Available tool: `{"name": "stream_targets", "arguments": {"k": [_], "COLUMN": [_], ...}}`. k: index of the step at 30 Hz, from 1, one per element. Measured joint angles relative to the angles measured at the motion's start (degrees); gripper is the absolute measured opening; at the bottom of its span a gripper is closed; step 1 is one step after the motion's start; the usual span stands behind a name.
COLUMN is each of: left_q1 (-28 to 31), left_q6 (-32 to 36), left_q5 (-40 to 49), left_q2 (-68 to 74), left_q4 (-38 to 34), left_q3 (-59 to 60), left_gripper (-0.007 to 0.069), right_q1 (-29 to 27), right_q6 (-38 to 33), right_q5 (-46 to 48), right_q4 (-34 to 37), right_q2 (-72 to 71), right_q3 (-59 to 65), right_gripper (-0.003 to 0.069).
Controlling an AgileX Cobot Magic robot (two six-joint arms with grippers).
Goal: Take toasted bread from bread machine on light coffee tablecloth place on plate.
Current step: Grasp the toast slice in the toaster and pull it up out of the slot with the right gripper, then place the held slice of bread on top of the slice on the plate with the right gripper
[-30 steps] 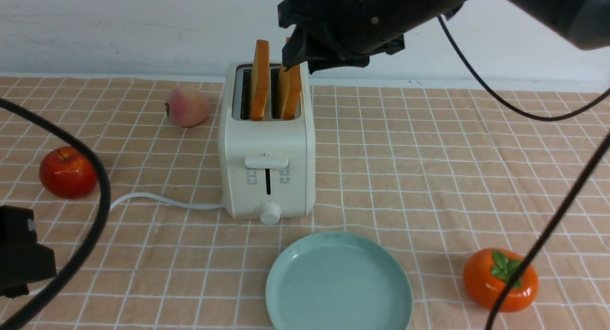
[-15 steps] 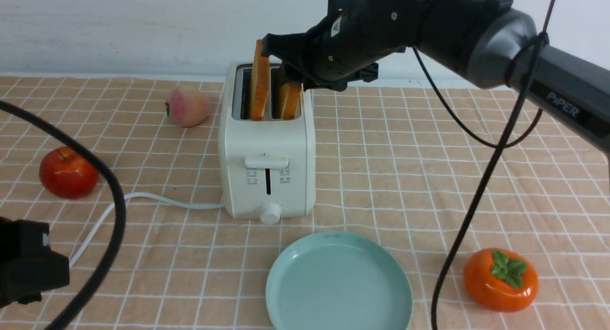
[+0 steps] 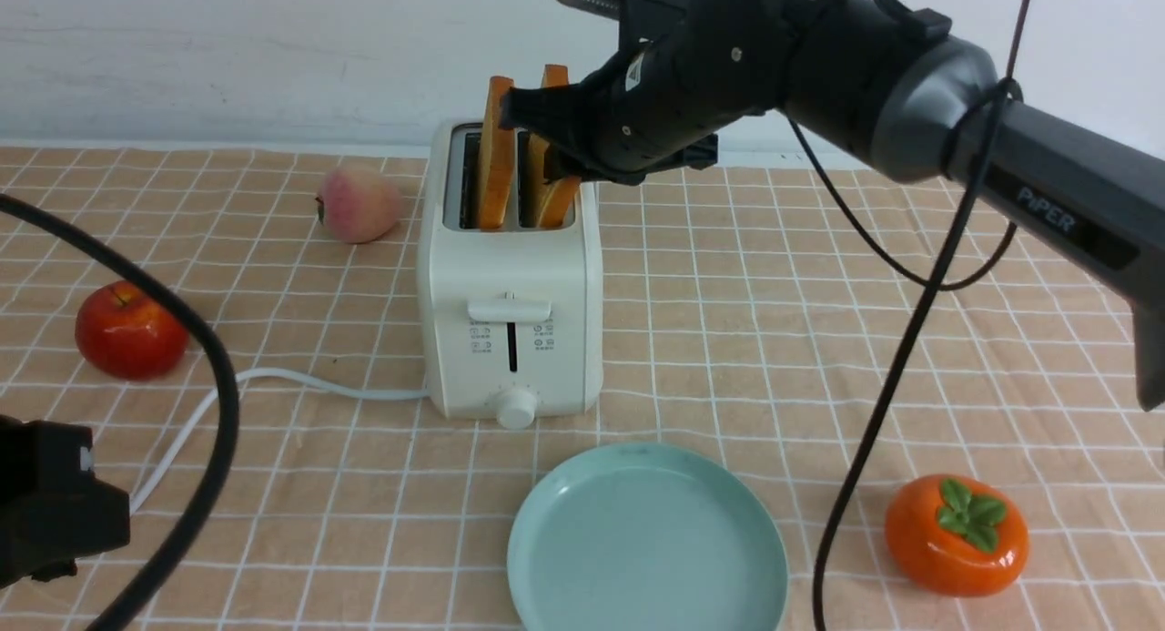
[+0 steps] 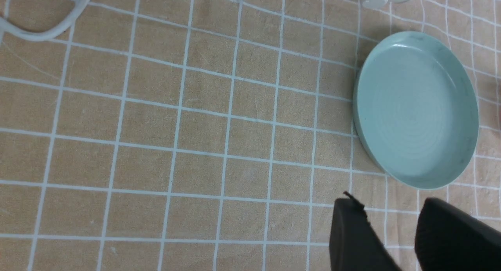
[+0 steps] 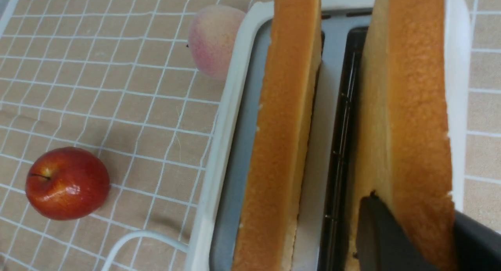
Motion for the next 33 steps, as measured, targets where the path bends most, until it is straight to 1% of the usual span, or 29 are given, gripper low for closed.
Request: {"name": "stream_targets", "arguments": {"k": [5, 9, 13, 16, 19, 20, 22, 25, 26, 28, 29, 31, 32, 33], "left_q1": [0.0, 0.0, 0.0, 0.0, 0.0, 0.0, 0.0, 0.0, 0.0, 0.0, 0.0, 0.0, 0.0, 0.0], "left_q6": [0.0, 0.0, 0.0, 0.0, 0.0, 0.0, 0.0, 0.0, 0.0, 0.0, 0.0, 0.0, 0.0, 0.0], "left_q5": [0.0, 0.1, 0.1, 0.1, 0.1, 0.1, 0.1, 0.1, 0.1, 0.1, 0.1, 0.1, 0.1, 0.1], "left_q2": [0.0, 0.0, 0.0, 0.0, 0.0, 0.0, 0.0, 0.0, 0.0, 0.0, 0.0, 0.0, 0.0, 0.0], "left_q4": [0.0, 0.0, 0.0, 0.0, 0.0, 0.0, 0.0, 0.0, 0.0, 0.0, 0.0, 0.0, 0.0, 0.0], "left_q3": [0.0, 0.0, 0.0, 0.0, 0.0, 0.0, 0.0, 0.0, 0.0, 0.0, 0.0, 0.0, 0.0, 0.0], "left_gripper": [0.0238, 0.0238, 0.0238, 0.0238, 0.0238, 0.0238, 0.0238, 0.0238, 0.0238, 0.0238, 0.0238, 0.0238, 0.0238, 0.0238], "right_q1": [-1.5, -3.4, -6.5, -8.3, -9.2, -9.3, -9.3, -9.3, -9.3, -9.3, -9.3, -9.3, -9.3, -9.3], "right_q6": [-0.1, -0.5, -5.2, -5.7, -5.5, -5.3, -5.4, -8.3, -8.8, -13.0, -14.8, -20.2, -20.7, -25.0], "right_q5": [0.4, 2.7, 14.2, 25.3, 29.5, 30.5, 30.7, 30.6, 30.5, 27.4, 25.8, 21.2, 20.3, 17.2], "right_q4": [-0.2, -1.1, -6.8, -11.4, -13.1, -12.6, -7.9, 2.8, 3.6, 13.5, 16.8, 25.8, 27.3, 31.8], "right_q2": [-4.6, -11.6, -21.3, -24.4, -25.8, -26.2, -26.2, -25.8, -25.8, -25.6, -25.6, -25.6, -25.6, -25.6], "right_q3": [-1.0, -1.9, -2.5, -2.2, 0.9, 4.3, 11.3, 22.4, 23.1, 31.9, 35.2, 41.0, 42.0, 45.0], "right_gripper": [0.0103, 0.0103, 0.0103, 0.0103, 0.0103, 0.0103, 0.0103, 0.0103, 0.0103, 0.0103, 0.0103, 0.0103, 0.0103, 0.0103]}}
